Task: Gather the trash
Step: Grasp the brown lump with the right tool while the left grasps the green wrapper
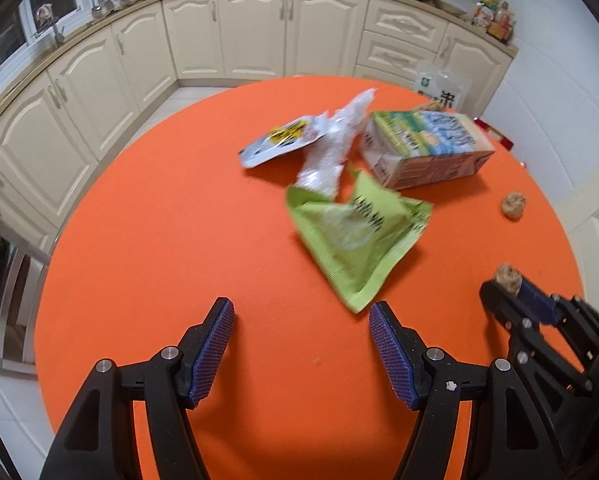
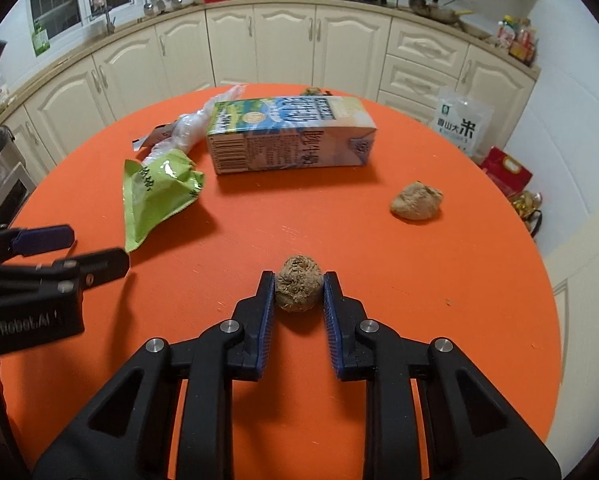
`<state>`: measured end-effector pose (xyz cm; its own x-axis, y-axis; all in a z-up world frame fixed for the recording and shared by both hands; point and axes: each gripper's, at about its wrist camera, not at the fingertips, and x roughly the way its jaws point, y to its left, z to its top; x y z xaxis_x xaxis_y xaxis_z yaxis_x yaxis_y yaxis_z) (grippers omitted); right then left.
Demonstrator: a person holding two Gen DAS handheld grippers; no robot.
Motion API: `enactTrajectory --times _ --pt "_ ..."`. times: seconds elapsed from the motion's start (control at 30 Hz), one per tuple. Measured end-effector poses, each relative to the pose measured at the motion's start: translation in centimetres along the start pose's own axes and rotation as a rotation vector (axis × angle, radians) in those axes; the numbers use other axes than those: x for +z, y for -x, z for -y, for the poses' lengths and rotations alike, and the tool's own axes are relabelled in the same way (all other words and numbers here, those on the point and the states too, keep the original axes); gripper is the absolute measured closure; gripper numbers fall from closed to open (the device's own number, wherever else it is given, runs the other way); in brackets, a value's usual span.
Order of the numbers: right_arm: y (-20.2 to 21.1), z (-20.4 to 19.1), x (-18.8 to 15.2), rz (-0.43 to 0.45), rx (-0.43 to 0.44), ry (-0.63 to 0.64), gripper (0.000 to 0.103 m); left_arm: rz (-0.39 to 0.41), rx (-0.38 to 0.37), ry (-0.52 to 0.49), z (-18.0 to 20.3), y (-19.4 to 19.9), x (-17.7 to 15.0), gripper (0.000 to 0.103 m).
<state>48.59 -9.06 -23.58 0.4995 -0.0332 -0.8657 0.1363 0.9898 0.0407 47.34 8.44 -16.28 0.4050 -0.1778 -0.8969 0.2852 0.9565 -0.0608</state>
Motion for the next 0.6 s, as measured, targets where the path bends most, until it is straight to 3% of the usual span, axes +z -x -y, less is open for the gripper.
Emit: enactTrajectory --times 0.13,0.33,0.47,0.5,0.53,0.6 --pt "0.4 1.6 0.2 0.006 0.006 -0.020 0.081 0.000 -0.016 0.011 1.0 -0.6 0.8 0.036" --pt "0.1 2.7 0.4 -0.006 0.021 -0.037 0.081 0.009 0.118 -0.017 2.9 -3.1 2.4 0.030" --pt "0.1 3.2 0.5 0.002 0.044 -0.047 0.081 0.061 0.150 -0.042 4.1 -3.8 2.8 0.031" --pt "0.0 3.3 0.5 0.003 0.045 -0.046 0.081 0.075 0.140 -0.050 4.4 -3.8 2.8 0.042" --pt "0.0 3.4 0.5 0.005 0.045 -0.044 0.081 0.083 0.116 -0.057 4.6 -3.9 2.6 0.060" --pt "0.1 3.4 0.4 0.007 0.047 -0.042 0.081 0.083 0.054 -0.077 5.2 -3.9 2.4 0.081"
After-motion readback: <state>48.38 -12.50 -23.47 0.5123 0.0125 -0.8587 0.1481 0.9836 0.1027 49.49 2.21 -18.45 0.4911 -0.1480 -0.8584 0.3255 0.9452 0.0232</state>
